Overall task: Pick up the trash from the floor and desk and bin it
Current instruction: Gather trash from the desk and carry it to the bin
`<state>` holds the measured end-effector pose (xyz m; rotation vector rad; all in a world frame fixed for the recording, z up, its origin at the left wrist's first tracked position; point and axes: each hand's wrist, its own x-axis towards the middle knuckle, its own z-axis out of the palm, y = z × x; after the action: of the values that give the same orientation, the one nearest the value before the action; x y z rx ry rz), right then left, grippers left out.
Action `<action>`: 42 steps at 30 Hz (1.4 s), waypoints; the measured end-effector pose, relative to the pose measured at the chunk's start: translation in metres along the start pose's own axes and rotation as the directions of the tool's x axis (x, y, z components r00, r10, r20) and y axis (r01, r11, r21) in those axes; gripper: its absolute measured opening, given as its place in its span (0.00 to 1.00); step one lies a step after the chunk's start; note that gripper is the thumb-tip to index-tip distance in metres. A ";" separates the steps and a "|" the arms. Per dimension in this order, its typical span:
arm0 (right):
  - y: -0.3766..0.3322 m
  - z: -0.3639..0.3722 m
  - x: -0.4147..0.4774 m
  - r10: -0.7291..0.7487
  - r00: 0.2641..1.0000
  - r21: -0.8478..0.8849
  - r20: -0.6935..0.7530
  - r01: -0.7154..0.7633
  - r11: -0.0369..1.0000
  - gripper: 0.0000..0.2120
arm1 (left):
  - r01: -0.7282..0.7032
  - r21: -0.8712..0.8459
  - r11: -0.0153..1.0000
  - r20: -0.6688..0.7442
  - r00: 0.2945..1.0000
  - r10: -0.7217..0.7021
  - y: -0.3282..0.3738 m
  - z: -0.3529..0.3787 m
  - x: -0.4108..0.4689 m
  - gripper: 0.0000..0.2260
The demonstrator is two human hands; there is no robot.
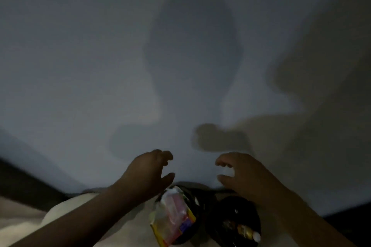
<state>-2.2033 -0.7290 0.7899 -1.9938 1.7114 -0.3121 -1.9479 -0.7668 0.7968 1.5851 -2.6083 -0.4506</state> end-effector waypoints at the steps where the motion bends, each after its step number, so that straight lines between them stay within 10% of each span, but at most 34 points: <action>1: -0.026 -0.004 0.006 -0.048 0.999 -0.010 -0.005 0.048 0.999 0.18 | 0.017 0.005 1.000 -0.044 0.999 -0.017 -0.012 -0.017 -0.015 0.20; 12: -0.348 0.028 0.002 -0.563 0.821 -0.076 -0.099 0.558 0.827 0.14 | 0.240 0.013 0.971 -0.402 0.890 -0.214 -0.142 -0.171 -0.274 0.16; 21: -0.576 0.057 -0.029 -0.813 0.578 -0.068 -0.069 0.811 0.581 0.13 | 0.511 0.001 0.859 -0.638 0.662 -0.393 -0.212 -0.263 -0.479 0.14; 35: -0.835 0.134 -0.011 -0.994 0.103 0.040 -0.023 0.994 0.102 0.14 | 0.829 -0.132 0.543 -0.796 0.237 -0.556 -0.304 -0.317 -0.647 0.17; 42: -0.915 0.167 0.036 -0.999 -0.022 0.085 -0.034 0.996 -0.025 0.13 | 0.886 -0.189 0.424 -0.797 0.114 -0.593 -0.364 -0.333 -0.674 0.15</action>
<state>-1.3300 -0.6430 1.1012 -2.7572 -0.2720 -0.7774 -1.2523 -0.4052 1.0838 2.4055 -1.0100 0.6751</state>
